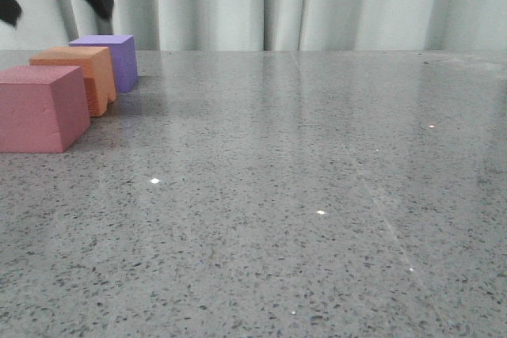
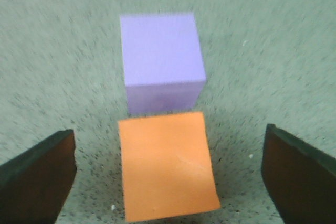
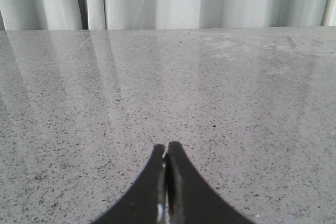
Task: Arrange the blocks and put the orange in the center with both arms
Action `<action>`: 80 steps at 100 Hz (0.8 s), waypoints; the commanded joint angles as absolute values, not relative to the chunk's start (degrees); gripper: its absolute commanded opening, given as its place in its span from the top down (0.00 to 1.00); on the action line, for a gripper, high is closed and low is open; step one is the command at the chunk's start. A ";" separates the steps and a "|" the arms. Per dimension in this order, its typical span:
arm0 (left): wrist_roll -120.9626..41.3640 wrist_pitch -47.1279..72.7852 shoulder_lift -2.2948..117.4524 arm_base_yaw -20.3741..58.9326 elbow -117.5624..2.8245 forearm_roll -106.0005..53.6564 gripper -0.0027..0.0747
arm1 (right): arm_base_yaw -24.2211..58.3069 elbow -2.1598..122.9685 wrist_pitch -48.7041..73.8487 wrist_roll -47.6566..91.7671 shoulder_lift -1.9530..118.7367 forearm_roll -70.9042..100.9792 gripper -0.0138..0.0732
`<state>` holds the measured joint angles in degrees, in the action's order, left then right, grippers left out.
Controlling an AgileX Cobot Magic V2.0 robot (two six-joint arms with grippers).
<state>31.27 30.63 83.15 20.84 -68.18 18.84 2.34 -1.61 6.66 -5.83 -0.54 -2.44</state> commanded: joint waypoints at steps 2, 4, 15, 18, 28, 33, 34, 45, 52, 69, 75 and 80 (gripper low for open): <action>31.29 28.17 75.72 20.65 -68.94 21.66 0.10 | 2.04 -0.79 1.89 -5.27 -1.99 -2.53 0.92; 31.29 28.17 74.94 20.65 -68.61 22.06 0.10 | 2.04 -0.79 1.89 -5.27 -1.99 -2.53 0.92; 31.29 27.96 67.95 20.65 -65.09 25.54 0.10 | 2.04 -0.79 1.89 -5.27 -1.99 -2.53 0.92; 31.29 27.84 65.66 20.65 -63.90 26.34 0.11 | 2.04 -0.79 1.89 -5.27 -1.99 -2.53 0.92; 31.29 27.01 59.23 20.65 -59.02 27.68 0.20 | 2.04 -0.79 1.89 -5.27 -1.99 -2.53 0.92; 31.29 25.99 55.91 20.65 -56.24 27.68 0.26 | 2.04 -0.79 1.89 -5.27 -1.99 -2.53 0.92; 31.29 25.84 55.01 20.65 -55.38 27.68 0.27 | 2.04 -0.79 1.89 -5.27 -1.99 -2.53 0.92; 31.29 23.82 48.26 20.65 -48.47 27.68 0.47 | 2.04 -0.79 1.89 -5.27 -1.99 -2.53 0.92; 31.29 23.38 44.03 20.65 -44.25 27.68 0.61 | 2.04 -0.79 1.89 -5.27 -1.99 -2.53 0.92; 31.29 23.38 34.47 20.65 -35.21 27.68 0.98 | 2.04 -0.79 1.89 -5.27 -1.99 -2.53 0.92; 31.29 23.38 31.99 20.65 -32.91 27.42 0.99 | 2.04 -0.79 1.89 -5.27 -1.99 -2.53 0.92; 31.29 23.38 30.19 20.65 -31.14 27.20 0.99 | 2.04 -0.79 1.89 -5.27 -1.99 -2.53 0.92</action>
<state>31.27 27.59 33.01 20.84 -32.05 26.70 2.34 -1.61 6.66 -5.83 -0.54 -2.44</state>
